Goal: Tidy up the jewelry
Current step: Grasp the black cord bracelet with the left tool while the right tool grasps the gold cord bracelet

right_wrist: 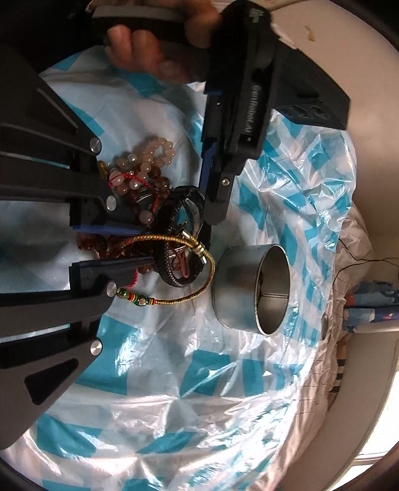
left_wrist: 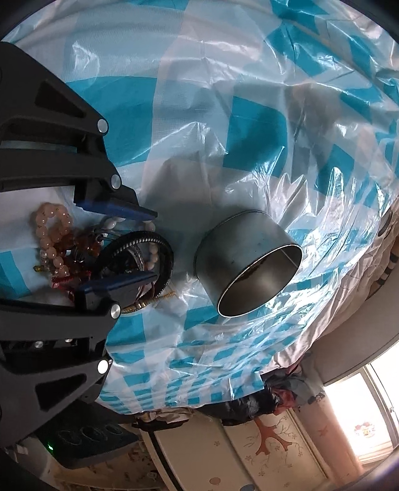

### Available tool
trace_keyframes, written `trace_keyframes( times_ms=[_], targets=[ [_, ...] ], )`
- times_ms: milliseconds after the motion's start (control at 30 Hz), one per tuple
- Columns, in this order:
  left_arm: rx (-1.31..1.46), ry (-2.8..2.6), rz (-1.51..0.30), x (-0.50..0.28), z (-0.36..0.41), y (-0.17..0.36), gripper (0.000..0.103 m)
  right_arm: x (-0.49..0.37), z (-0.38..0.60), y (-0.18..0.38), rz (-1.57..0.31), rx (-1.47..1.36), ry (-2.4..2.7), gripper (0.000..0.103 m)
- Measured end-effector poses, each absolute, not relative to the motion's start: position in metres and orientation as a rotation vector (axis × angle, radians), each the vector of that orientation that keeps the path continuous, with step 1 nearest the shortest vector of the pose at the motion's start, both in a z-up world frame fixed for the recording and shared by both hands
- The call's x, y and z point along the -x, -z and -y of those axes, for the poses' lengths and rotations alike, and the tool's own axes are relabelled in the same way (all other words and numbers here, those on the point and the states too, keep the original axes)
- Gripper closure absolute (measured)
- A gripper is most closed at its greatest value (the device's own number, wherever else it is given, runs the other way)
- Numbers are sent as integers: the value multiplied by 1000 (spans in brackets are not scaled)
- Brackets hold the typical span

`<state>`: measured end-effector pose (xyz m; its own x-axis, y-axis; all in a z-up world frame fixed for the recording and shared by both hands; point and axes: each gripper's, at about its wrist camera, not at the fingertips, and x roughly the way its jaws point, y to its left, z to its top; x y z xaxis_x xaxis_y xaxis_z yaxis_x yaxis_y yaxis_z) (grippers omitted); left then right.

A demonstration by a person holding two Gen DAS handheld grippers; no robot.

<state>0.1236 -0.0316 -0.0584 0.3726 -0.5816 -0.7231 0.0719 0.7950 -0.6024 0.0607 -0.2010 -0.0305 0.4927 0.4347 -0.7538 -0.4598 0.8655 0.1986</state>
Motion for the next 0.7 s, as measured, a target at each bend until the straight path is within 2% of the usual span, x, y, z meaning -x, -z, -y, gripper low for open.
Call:
trace_keyframes(
  times_ms=[33,67,100,133,167,200,267,567,633,700],
  targets=[
    [517,449,-1119,-123,33,58,73,-60,202,30,-904,23,-544,80],
    [502,455,-1109,-123,35,56,80,-60,202,29,-901,19,-549,80],
    [479,449,-1098,-122,36,54,84,-59,202,28,-899,19,-550,80],
    [457,440,-1086,-121,37,52,93,-59,203,28,-900,17,-551,80],
    [448,435,-1081,-121,36,50,94,-58,203,28,-901,13,-556,81],
    [457,440,-1082,-121,35,50,94,-58,203,29,-903,12,-564,89],
    [454,442,-1068,-120,34,48,96,-55,202,27,-896,21,-570,91],
    [466,447,-1052,-119,27,45,97,-56,210,26,-910,-79,-616,89],
    [466,444,-1060,-120,27,47,97,-56,213,25,-906,-103,-620,96],
    [477,438,-1096,-123,28,54,97,-57,218,22,-895,-151,-634,98]
  ],
)
